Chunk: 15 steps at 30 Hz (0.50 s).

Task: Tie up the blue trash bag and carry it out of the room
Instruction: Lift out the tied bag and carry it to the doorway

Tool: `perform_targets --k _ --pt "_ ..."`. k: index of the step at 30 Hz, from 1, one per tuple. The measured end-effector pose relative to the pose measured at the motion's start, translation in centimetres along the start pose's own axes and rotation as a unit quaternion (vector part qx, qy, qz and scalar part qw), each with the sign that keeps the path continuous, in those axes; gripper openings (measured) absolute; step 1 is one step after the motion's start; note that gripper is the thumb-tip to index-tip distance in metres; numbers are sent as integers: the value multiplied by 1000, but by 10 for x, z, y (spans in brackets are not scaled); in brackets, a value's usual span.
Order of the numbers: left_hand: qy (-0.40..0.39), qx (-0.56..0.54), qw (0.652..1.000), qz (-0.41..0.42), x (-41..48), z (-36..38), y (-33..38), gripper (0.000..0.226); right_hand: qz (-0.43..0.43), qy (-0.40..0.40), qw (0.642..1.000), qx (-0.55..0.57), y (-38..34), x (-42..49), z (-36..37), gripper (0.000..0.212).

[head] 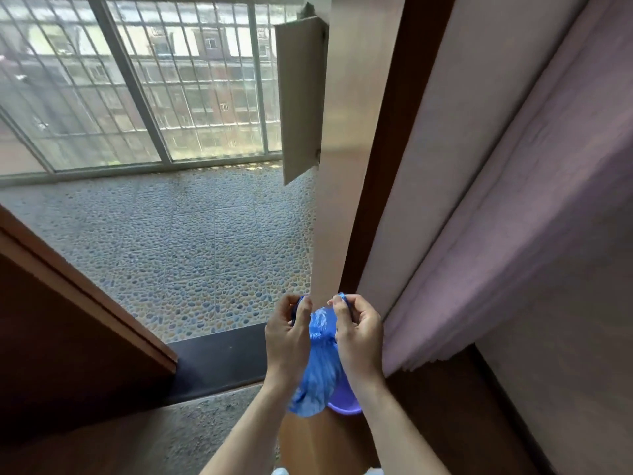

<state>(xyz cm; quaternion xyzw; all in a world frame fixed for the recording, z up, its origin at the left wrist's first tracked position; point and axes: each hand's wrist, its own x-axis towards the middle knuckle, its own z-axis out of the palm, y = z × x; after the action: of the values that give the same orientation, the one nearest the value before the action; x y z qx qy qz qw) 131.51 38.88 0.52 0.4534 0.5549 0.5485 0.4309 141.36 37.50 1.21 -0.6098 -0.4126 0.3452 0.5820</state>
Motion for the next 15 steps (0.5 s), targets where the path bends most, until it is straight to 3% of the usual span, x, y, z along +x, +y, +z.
perform_targets --k 8,15 --pt "147 7 989 -10 -7 -24 -4 27 0 -143 990 12 4 5 39 27" --pt "298 -15 954 -11 -36 -41 7 19 -45 -306 951 15 -5 0 52 27"
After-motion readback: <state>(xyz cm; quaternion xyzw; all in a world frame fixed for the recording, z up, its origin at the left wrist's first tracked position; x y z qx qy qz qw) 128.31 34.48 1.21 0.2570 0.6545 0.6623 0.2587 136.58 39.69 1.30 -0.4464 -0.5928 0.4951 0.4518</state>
